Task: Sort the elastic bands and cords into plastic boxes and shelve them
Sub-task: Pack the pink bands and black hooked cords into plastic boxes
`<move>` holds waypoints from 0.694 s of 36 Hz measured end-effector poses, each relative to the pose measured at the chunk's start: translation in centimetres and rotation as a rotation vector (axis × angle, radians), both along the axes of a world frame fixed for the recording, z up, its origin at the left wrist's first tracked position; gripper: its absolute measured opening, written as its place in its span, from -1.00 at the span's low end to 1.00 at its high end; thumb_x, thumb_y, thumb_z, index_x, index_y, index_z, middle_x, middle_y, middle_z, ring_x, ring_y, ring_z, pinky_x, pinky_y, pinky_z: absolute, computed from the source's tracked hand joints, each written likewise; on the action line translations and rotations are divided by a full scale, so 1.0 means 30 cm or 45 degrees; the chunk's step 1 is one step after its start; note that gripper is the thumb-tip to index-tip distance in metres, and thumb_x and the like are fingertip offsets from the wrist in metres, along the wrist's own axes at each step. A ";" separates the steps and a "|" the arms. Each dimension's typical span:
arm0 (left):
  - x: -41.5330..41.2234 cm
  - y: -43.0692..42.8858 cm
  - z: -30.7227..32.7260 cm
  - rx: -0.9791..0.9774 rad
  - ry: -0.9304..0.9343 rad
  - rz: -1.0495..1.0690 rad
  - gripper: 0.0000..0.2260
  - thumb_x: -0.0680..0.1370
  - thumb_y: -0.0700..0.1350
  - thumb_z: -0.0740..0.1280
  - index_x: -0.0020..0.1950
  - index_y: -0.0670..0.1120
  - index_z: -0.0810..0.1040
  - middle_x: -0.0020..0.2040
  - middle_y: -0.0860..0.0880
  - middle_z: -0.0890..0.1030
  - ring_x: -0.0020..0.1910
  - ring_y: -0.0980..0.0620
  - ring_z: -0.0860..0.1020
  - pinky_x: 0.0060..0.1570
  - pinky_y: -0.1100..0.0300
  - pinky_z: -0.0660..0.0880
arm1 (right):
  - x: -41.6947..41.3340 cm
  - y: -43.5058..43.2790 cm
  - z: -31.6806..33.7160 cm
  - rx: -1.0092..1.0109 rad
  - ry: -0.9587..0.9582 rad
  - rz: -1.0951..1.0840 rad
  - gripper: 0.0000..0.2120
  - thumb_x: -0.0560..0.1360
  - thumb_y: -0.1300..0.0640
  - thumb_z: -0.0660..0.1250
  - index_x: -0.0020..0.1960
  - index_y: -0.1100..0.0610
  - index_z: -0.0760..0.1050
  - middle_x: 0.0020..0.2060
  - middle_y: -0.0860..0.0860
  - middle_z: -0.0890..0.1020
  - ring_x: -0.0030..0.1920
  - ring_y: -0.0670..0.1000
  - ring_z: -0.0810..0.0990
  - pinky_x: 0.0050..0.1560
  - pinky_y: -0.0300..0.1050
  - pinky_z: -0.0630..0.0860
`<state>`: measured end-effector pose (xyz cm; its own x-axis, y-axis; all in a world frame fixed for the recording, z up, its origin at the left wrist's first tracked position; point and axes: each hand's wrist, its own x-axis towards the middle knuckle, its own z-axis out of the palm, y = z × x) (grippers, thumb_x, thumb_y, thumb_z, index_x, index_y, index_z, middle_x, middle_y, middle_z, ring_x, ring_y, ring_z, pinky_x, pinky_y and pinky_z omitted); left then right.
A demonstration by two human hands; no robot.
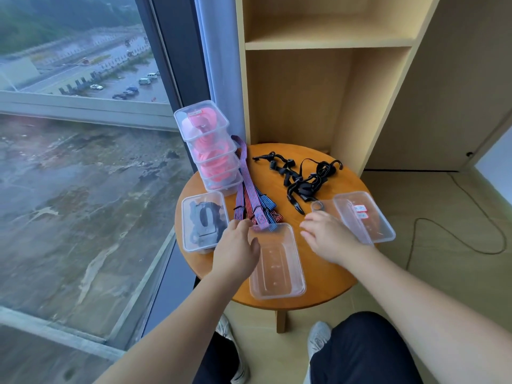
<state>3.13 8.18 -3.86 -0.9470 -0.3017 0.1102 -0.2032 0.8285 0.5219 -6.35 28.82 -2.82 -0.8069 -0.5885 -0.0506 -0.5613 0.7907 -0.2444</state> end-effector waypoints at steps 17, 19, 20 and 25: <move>-0.200 -0.047 0.040 0.131 0.068 -0.164 -0.68 0.51 -0.24 0.26 0.25 -0.09 0.53 0.02 0.00 0.46 -0.02 -0.06 0.52 -0.08 0.16 0.41 | -0.292 -0.185 -0.074 0.776 -0.164 0.034 -0.70 0.61 0.13 0.10 0.25 0.07 0.52 0.44 0.12 0.33 0.54 0.21 0.02 0.45 0.37 -0.29; -0.212 -0.049 0.038 0.132 0.063 -0.167 -0.69 0.51 -0.24 0.26 0.24 -0.09 0.53 0.05 -0.02 0.49 -0.02 -0.06 0.52 -0.07 0.14 0.43 | -0.305 -0.188 -0.080 0.788 -0.170 0.036 -0.74 0.60 0.18 0.12 0.17 0.09 0.55 0.39 0.10 0.40 0.52 0.18 0.10 0.46 0.36 -0.28; -0.217 -0.050 0.038 0.134 0.060 -0.170 -0.69 0.51 -0.24 0.25 0.24 -0.09 0.53 0.06 -0.03 0.50 -0.02 -0.06 0.52 -0.05 0.12 0.46 | -0.312 -0.186 -0.083 0.761 -0.165 0.036 -0.77 0.60 0.21 0.13 0.07 0.09 0.56 0.28 0.09 0.48 0.49 0.17 0.18 0.48 0.34 -0.28; -0.235 -0.049 0.052 0.121 0.048 -0.197 -0.68 0.53 -0.24 0.24 0.27 -0.10 0.52 0.10 -0.05 0.51 -0.03 -0.10 0.54 0.00 0.04 0.49 | -0.340 -0.176 -0.031 0.480 -0.072 -0.125 -0.66 0.50 0.40 0.17 0.07 0.10 0.62 -0.03 0.02 0.63 0.21 0.10 0.51 0.55 0.10 -0.09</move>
<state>-3.92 6.71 -2.30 -0.9787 -0.1634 0.1246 -0.0557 0.7948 0.6044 -16.56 23.54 -3.74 -0.8481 -0.4406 -0.2942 -0.4728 0.8800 0.0453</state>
